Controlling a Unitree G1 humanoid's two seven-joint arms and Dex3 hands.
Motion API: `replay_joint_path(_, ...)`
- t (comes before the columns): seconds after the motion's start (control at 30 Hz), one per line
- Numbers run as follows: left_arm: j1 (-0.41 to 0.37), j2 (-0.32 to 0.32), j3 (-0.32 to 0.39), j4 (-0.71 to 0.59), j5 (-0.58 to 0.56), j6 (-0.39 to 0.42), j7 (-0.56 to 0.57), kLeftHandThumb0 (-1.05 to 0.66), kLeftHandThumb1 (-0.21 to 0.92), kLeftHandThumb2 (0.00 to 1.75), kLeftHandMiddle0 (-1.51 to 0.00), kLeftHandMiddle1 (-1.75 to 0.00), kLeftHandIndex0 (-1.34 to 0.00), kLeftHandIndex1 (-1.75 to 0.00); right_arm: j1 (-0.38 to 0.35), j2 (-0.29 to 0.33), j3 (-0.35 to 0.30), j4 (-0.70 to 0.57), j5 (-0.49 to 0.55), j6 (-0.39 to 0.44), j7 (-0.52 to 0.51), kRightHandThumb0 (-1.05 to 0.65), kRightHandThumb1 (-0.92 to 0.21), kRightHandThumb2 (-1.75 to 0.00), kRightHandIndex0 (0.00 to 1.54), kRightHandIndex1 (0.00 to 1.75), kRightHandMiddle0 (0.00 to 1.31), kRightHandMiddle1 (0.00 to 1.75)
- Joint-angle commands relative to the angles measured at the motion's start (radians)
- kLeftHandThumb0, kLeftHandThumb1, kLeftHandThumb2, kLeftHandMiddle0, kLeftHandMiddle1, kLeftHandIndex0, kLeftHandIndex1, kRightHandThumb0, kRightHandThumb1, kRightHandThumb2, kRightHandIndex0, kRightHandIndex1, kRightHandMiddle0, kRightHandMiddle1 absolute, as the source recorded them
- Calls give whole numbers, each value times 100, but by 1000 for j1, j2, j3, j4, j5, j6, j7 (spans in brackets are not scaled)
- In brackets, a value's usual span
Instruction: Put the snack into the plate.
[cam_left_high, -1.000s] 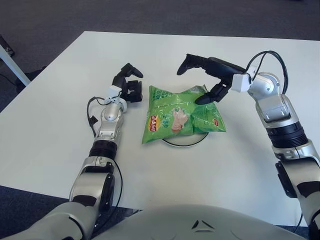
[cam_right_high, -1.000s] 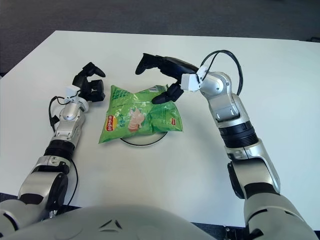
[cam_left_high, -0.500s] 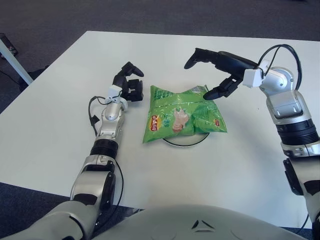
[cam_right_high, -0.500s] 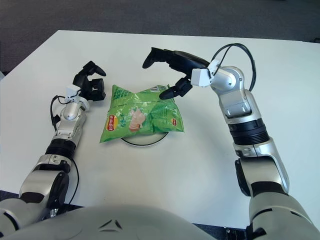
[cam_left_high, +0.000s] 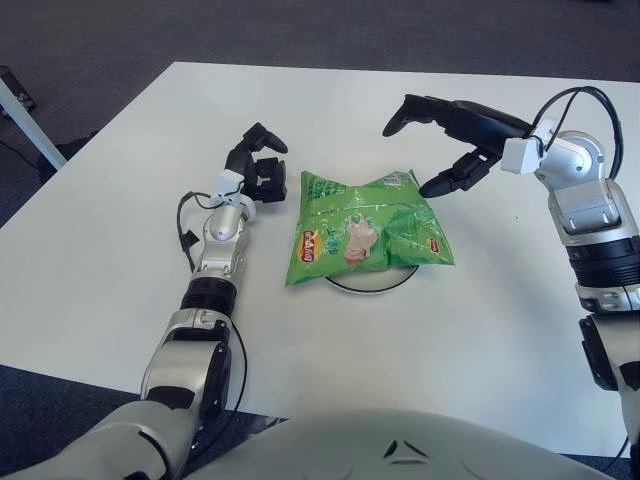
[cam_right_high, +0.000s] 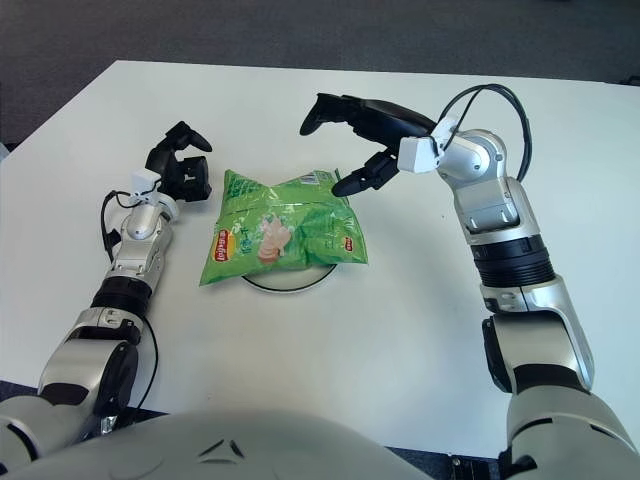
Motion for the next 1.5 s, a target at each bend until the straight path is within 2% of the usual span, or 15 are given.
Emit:
replay_joint_path(0.0, 72, -8, -5, 66, 10, -9, -8, -46, 37, 125, -129, -175, -57, -175, -17, -26, -20, 17, 7, -23, 6, -103, -68, -48, 0, 75, 0, 117)
replay_joint_path(0.4, 71, -8, -8, 72, 17, -19, -1, -46, 37, 125, -129, -175, -57, -175, -7, -76, -60, 47, -35, -15, -41, -101, -68, -49, 0, 71, 0, 104)
replay_joint_path(0.67, 69, -10, -10, 74, 27, -24, 17, -46, 37, 125, -129, -175, -57, -175, -3, -93, -76, 109, -101, 44, -112, -92, -77, -52, 0, 68, 0, 87)
replay_joint_path(0.8, 66, -6, -9, 79, 26, -24, 13, -46, 37, 125, -129, -175, -57, -175, -5, -68, -101, 262, -98, 26, -202, -85, -86, -53, 0, 69, 0, 78)
replay_joint_path(1.0, 65, -3, -9, 80, 22, -16, 5, -46, 37, 125, -129, -175, -57, -175, -23, -30, -121, 338, -48, 56, -237, -79, -91, -58, 0, 71, 0, 72)
replay_joint_path(1.1, 61, 0, -6, 87, 24, -3, 14, -46, 38, 125, -129, -175, -57, -175, -47, 12, -150, 358, -4, 130, -260, -73, -92, -65, 0, 74, 0, 70)
replay_joint_path(1.3, 56, -2, -4, 89, 40, 10, 52, -46, 37, 125, -129, -175, -57, -175, -105, 49, -202, 447, 82, 208, -264, -65, -92, -76, 0, 78, 0, 67)
replay_joint_path(1.43, 56, -3, 0, 87, 39, 16, 55, -46, 37, 125, -129, -175, -57, -175, -128, 57, -232, 516, 121, 218, -277, -63, -92, -82, 1, 82, 0, 70)
replay_joint_path(1.47, 54, -3, 3, 90, 36, 19, 54, -46, 37, 125, -129, -175, -57, -175, -119, 68, -249, 538, 133, 205, -299, -62, -92, -83, 3, 86, 0, 81)
